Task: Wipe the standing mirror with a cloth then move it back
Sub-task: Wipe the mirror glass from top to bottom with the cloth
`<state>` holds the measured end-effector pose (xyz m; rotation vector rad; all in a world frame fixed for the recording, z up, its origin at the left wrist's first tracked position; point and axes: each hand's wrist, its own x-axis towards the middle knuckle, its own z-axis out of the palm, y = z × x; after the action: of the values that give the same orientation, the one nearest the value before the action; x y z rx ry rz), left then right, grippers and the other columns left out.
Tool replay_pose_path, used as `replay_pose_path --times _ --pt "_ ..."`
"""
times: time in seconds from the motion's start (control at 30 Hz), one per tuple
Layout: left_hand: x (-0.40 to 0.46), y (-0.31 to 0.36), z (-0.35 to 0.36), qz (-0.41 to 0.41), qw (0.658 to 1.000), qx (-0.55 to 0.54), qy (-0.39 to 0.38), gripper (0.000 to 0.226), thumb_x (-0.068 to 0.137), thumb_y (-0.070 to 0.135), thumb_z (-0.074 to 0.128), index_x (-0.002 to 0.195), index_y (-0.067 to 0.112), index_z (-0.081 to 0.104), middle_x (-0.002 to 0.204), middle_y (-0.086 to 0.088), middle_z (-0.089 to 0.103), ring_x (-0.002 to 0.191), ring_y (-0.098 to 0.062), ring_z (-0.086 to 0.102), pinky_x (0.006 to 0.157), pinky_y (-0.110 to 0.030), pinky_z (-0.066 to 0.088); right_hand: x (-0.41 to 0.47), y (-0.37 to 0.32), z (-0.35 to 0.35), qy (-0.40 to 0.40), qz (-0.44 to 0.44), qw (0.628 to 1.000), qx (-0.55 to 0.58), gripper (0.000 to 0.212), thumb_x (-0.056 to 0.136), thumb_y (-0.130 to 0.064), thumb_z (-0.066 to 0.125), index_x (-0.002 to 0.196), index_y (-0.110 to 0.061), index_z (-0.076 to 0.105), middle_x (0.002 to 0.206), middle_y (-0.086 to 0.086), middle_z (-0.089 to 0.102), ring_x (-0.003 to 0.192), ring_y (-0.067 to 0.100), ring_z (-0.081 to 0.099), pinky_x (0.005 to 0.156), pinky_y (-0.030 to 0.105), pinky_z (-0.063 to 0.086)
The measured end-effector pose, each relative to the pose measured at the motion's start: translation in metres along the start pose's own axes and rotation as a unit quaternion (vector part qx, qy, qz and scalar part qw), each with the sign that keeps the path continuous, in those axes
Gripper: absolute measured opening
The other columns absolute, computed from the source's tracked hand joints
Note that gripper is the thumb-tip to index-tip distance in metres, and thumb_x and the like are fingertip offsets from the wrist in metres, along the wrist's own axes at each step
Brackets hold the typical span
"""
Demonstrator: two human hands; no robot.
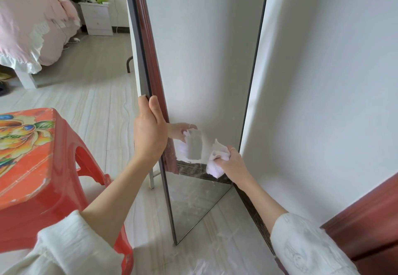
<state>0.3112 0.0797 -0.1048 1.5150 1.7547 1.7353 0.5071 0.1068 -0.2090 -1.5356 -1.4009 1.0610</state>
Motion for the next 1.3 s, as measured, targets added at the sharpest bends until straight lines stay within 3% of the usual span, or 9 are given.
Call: replay_pose_path --times 0.17,0.3,0.4,0.57,0.67,0.83,1.0,1.13,1.3 --pt "-0.016 -0.001 -0.013 -0.094 0.99 0.052 -0.093 0.019 0.1 0.027 0.026 0.096 0.012 0.036 0.076 -0.001 0.049 0.064 -0.022 0.047 0.049 -0.031 0.029 -0.028 -0.03 -0.024 -0.014 0.034 0.995 0.095 0.021 0.087 -0.012 0.061 0.104 -0.014 0.049 0.103 0.009 0.059 0.094 0.025 0.062 0.084 0.046 0.054" --pt "-0.038 -0.001 -0.023 -0.117 0.988 0.062 -0.077 0.036 0.094 0.015 0.038 0.129 0.009 0.033 0.124 -0.009 0.045 0.104 -0.028 0.048 0.084 -0.044 0.044 -0.038 -0.059 -0.027 -0.066 0.098 0.959 0.259 0.013 0.088 -0.009 0.056 0.092 -0.019 0.049 0.089 0.003 0.057 0.07 0.013 0.062 0.058 0.031 0.053" --pt "-0.066 -0.003 -0.024 -0.058 0.995 0.078 0.007 0.032 0.09 0.012 0.044 0.121 0.006 0.041 0.111 -0.01 0.045 0.105 -0.03 0.046 0.089 -0.046 0.041 -0.046 -0.071 -0.019 -0.062 0.105 0.932 0.342 0.017 0.087 -0.004 0.054 0.1 -0.016 0.054 0.092 0.006 0.062 0.077 0.018 0.064 0.06 0.031 0.053" --pt "-0.087 -0.017 -0.017 -0.077 0.969 0.053 -0.228 0.039 0.092 0.032 0.051 0.124 0.01 0.046 0.113 -0.004 0.05 0.095 -0.021 0.056 0.079 -0.032 0.048 -0.077 -0.061 0.01 -0.092 0.099 0.949 0.284 0.014 0.087 -0.008 0.058 0.097 -0.018 0.059 0.088 0.006 0.065 0.071 0.015 0.064 0.059 0.027 0.054" --pt "-0.092 -0.021 -0.016 -0.029 0.951 0.095 -0.292 0.045 0.088 0.039 0.057 0.126 0.016 0.047 0.109 0.001 0.051 0.079 -0.005 0.051 0.062 -0.014 0.037 -0.083 -0.059 0.017 -0.126 0.09 0.953 0.262 0.015 0.094 -0.013 0.05 0.107 -0.012 0.057 0.086 0.005 0.07 0.074 0.017 0.067 0.063 0.03 0.056" --pt "-0.094 -0.023 -0.014 -0.064 0.96 0.073 -0.262 0.042 0.079 0.026 0.068 0.116 0.014 0.054 0.104 0.0 0.054 0.09 -0.016 0.053 0.067 -0.02 0.037 -0.086 -0.06 0.018 -0.156 0.098 0.938 0.292 0.023 0.099 -0.022 0.041 0.098 -0.011 0.061 0.081 0.006 0.072 0.072 0.018 0.069 0.064 0.03 0.055" --pt "-0.096 -0.014 -0.015 0.027 0.973 0.09 -0.212 0.018 0.083 0.016 0.064 0.1 0.01 0.059 0.088 0.004 0.043 0.075 -0.017 0.051 0.056 -0.017 0.029 -0.084 -0.059 0.015 -0.137 0.195 0.911 0.337 0.043 0.095 -0.045 0.046 0.099 -0.004 0.06 0.089 0.017 0.067 0.083 0.032 0.063 0.084 0.042 0.052" --pt "-0.099 -0.01 -0.016 0.117 0.955 0.133 -0.24 0.023 0.08 -0.003 0.052 0.099 0.01 0.054 0.096 0.001 0.044 0.075 -0.025 0.053 0.062 -0.034 0.045 -0.084 -0.056 0.006 -0.144 0.279 0.885 0.345 0.061 0.088 -0.049 0.056 0.103 0.009 0.06 0.094 0.026 0.068 0.087 0.037 0.069 0.073 0.042 0.058" --pt "-0.101 -0.015 -0.012 0.106 0.943 0.117 -0.293 0.02 0.081 0.003 0.056 0.096 0.014 0.047 0.091 0.003 0.054 0.077 -0.025 0.054 0.058 -0.027 0.034 -0.08 -0.051 0.003 -0.164 0.255 0.878 0.371 0.034 0.091 -0.032 0.059 0.098 0.001 0.066 0.08 0.016 0.071 0.077 0.028 0.071 0.068 0.037 0.059"
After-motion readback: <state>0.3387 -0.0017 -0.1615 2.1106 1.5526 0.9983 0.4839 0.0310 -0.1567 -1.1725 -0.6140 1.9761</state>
